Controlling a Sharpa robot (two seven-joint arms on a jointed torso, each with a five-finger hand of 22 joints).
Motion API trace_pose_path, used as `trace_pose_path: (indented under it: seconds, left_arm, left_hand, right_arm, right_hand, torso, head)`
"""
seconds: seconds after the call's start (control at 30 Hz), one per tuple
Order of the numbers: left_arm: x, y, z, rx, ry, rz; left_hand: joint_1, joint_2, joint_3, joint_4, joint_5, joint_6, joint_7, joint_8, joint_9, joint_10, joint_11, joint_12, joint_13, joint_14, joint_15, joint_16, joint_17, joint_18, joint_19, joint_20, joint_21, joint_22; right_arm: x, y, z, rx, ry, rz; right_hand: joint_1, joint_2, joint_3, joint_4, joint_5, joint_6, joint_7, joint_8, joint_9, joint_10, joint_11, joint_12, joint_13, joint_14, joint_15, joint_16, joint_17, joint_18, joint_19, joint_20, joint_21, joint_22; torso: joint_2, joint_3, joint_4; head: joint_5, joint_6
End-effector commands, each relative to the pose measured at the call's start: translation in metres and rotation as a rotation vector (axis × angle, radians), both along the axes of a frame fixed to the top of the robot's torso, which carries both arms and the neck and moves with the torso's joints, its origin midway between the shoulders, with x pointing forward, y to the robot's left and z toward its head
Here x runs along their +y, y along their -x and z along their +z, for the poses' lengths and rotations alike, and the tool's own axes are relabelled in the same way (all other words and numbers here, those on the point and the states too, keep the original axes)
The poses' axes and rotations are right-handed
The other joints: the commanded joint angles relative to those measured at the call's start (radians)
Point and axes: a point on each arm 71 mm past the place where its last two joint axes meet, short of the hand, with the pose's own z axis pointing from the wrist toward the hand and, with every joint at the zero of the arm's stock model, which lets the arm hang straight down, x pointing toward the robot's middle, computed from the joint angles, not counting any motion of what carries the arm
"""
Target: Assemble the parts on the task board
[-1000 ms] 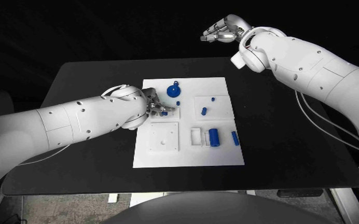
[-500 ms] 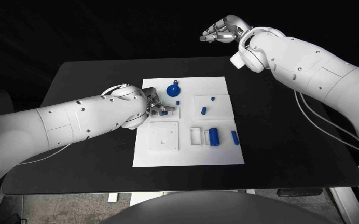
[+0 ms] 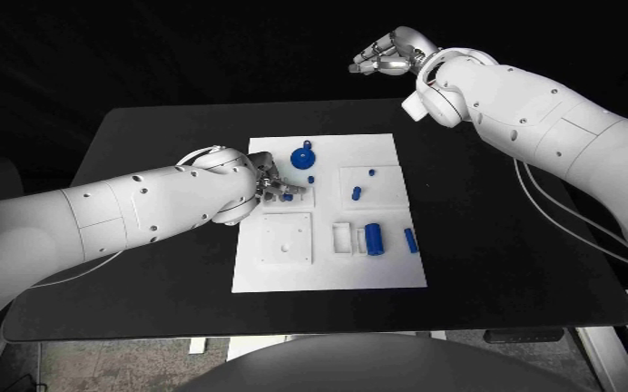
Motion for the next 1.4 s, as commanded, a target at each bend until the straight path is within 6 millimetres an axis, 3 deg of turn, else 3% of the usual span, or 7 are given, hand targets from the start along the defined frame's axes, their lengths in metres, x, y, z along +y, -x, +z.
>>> trace_pose_path:
  seconds: [0.03, 0.8, 1.03, 1.2, 1.27, 1.3, 1.4]
  left_arm:
    - [-0.002, 0.001, 0.001, 0.006, 0.006, -0.017]
    - [0.001, -0.001, 0.003, 0.007, 0.002, -0.011]
    - [0.008, -0.001, 0.008, 0.023, 0.006, -0.010]
    - [0.016, -0.004, 0.024, 0.051, 0.034, -0.005]
    - [0.019, -0.007, 0.033, 0.051, 0.048, 0.001]
    - [0.022, -0.010, 0.039, 0.050, 0.057, 0.006]
    - [0.031, -0.020, 0.057, 0.041, 0.081, 0.030]
  left_hand:
    - [0.000, 0.011, 0.004, -0.002, 0.000, -0.003, 0.001, 0.004, 0.002, 0.037, 0.001, 0.007, 0.002, 0.003, -0.003, 0.007, 0.002, 0.000, -0.004, 0.000, 0.002, 0.017]
    - [0.007, 0.018, 0.004, -0.004, 0.002, -0.003, 0.001, 0.006, 0.005, 0.038, 0.001, 0.013, 0.005, 0.004, -0.003, 0.010, 0.005, -0.001, -0.004, -0.001, 0.005, 0.018]
    - [0.008, 0.020, 0.003, -0.005, 0.002, -0.004, 0.001, 0.007, 0.007, 0.038, 0.001, 0.012, 0.005, 0.003, -0.004, 0.009, 0.004, 0.000, -0.005, -0.001, 0.006, 0.017]
    - [0.015, 0.039, 0.000, -0.018, 0.003, -0.018, 0.006, 0.002, 0.007, 0.028, 0.004, -0.002, -0.005, -0.005, -0.002, -0.002, -0.008, 0.001, -0.011, 0.001, 0.002, 0.016]
    - [0.018, 0.053, -0.004, -0.036, 0.003, -0.035, 0.010, 0.003, 0.010, 0.008, 0.008, -0.045, -0.041, -0.026, 0.001, -0.036, -0.047, 0.003, -0.022, 0.004, -0.011, 0.011]
    - [0.014, 0.070, -0.014, -0.064, 0.004, -0.055, 0.014, 0.013, 0.014, 0.003, 0.011, -0.059, -0.055, -0.031, 0.003, -0.063, -0.076, 0.005, -0.023, 0.007, -0.026, 0.004]
    - [0.032, 0.122, -0.039, -0.122, 0.005, -0.124, 0.044, -0.025, -0.041, -0.046, 0.027, -0.112, -0.094, -0.091, 0.015, -0.206, -0.210, 0.002, -0.047, 0.013, -0.081, -0.031]
  right_arm:
    - [0.001, 0.000, -0.001, 0.002, -0.001, 0.008]
    - [0.001, 0.000, -0.002, 0.004, -0.001, 0.008]
    - [-0.002, 0.001, -0.004, 0.007, 0.001, 0.004]
    - [-0.006, 0.001, -0.007, 0.011, 0.003, -0.003]
    - [-0.008, 0.001, -0.008, 0.011, 0.003, -0.007]
    - [-0.009, 0.001, -0.008, 0.012, 0.004, -0.009]
    - [-0.014, 0.001, -0.011, 0.013, 0.006, -0.014]
  right_hand:
    - [0.004, 0.000, -0.005, 0.002, 0.005, -0.005, 0.000, -0.001, 0.001, -0.008, 0.001, -0.005, -0.001, -0.006, 0.002, -0.007, -0.001, 0.004, -0.006, 0.000, -0.006, -0.001]
    - [0.003, 0.000, -0.004, 0.000, 0.010, -0.005, 0.000, -0.001, 0.001, -0.009, 0.001, -0.005, -0.002, -0.007, 0.002, -0.007, -0.001, 0.004, -0.006, 0.001, -0.006, -0.001]
    - [0.003, 0.000, -0.004, 0.000, 0.010, -0.005, 0.000, -0.001, 0.001, -0.009, 0.001, -0.005, -0.002, -0.007, 0.002, -0.007, -0.001, 0.004, -0.006, 0.001, -0.006, -0.001]
    - [0.001, 0.000, -0.005, 0.001, 0.007, -0.005, 0.000, -0.001, 0.001, -0.009, 0.001, -0.005, -0.002, -0.006, 0.002, -0.007, -0.001, 0.004, -0.006, 0.001, -0.006, -0.001]
    - [0.002, 0.001, -0.004, 0.000, 0.007, -0.005, 0.000, -0.001, 0.001, -0.008, 0.001, -0.005, -0.002, -0.004, 0.002, -0.007, -0.001, 0.004, -0.005, 0.000, -0.006, -0.001]
    - [0.003, 0.002, -0.004, 0.000, 0.006, -0.004, 0.000, -0.001, 0.001, -0.008, 0.001, -0.005, -0.002, -0.003, 0.002, -0.007, -0.001, 0.004, -0.004, 0.000, -0.006, -0.001]
    - [0.007, 0.009, 0.017, -0.009, -0.006, 0.008, -0.005, -0.002, 0.001, 0.003, -0.004, -0.005, -0.002, 0.012, -0.002, -0.006, 0.000, 0.005, 0.013, -0.002, -0.005, 0.000]
  torso:
    - [0.000, 0.0001, -0.0001]
    - [0.000, 0.0000, 0.0003]
    - [-0.001, -0.0014, 0.0008]
    - [-0.001, -0.0020, 0.0008]
    - [-0.001, -0.0011, 0.0017]
    - [-0.001, -0.0008, 0.0029]
    - [-0.002, -0.0002, 0.0028]
  head:
    - [0.000, -0.001]
    - [0.002, -0.002]
    - [0.003, 0.010]
    - [0.007, 0.031]
    - [0.009, 0.040]
    - [0.010, 0.045]
    - [0.017, 0.059]
